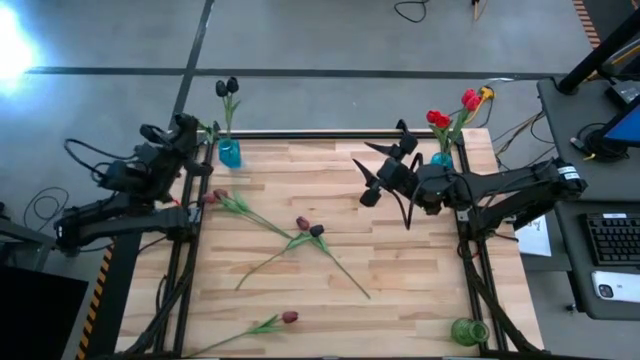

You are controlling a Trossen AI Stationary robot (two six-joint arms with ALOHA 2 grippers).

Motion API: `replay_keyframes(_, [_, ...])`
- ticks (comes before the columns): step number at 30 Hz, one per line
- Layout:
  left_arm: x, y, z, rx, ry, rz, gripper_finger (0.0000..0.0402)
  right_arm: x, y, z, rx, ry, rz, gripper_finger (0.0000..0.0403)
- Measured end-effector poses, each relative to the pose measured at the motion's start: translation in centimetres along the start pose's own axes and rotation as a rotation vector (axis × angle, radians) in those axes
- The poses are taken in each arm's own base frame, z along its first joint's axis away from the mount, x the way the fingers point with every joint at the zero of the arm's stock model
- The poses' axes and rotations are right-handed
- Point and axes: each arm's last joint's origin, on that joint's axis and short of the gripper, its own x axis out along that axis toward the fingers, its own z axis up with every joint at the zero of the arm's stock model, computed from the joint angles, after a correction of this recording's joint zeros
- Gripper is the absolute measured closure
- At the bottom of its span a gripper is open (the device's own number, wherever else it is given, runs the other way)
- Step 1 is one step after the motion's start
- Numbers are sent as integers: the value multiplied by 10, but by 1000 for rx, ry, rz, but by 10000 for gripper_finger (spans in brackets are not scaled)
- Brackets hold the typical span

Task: Sort flowers into vase by color
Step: Put the black tulip into the left blue vase

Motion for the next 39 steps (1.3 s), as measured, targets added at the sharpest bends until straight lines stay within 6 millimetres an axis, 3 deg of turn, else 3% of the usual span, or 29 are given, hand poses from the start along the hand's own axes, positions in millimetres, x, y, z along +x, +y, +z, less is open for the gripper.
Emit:
replay_keyframes(6, [-4, -1, -36, 43, 66, 139, 401, 0, 0, 0, 7, 0, 1, 188])
replay_keyframes(14, [10, 2, -47, 74, 43, 230, 401, 0, 0, 0, 6, 0, 1, 188])
replay_keyframes(19, [27, 4, -40, 95, 32, 242, 401, 0, 0, 0, 7, 1, 0, 188])
replay_keyframes(23, [34, 8, -47, 140, 102, 308, 401, 0, 0, 0, 7, 2, -3, 188])
replay_keyframes(29, [35, 8, -46, 32, 66, 309, 401, 0, -1, -1, 7, 21, -45, 188])
replay_keyframes(35, [43, 10, -22, 33, 3, 312, 402, 2, -3, -2, 7, 27, -57, 188])
replay_keyframes(39, [46, 10, -18, 45, 51, 300, 401, 2, -4, -2, 6, 29, -61, 188])
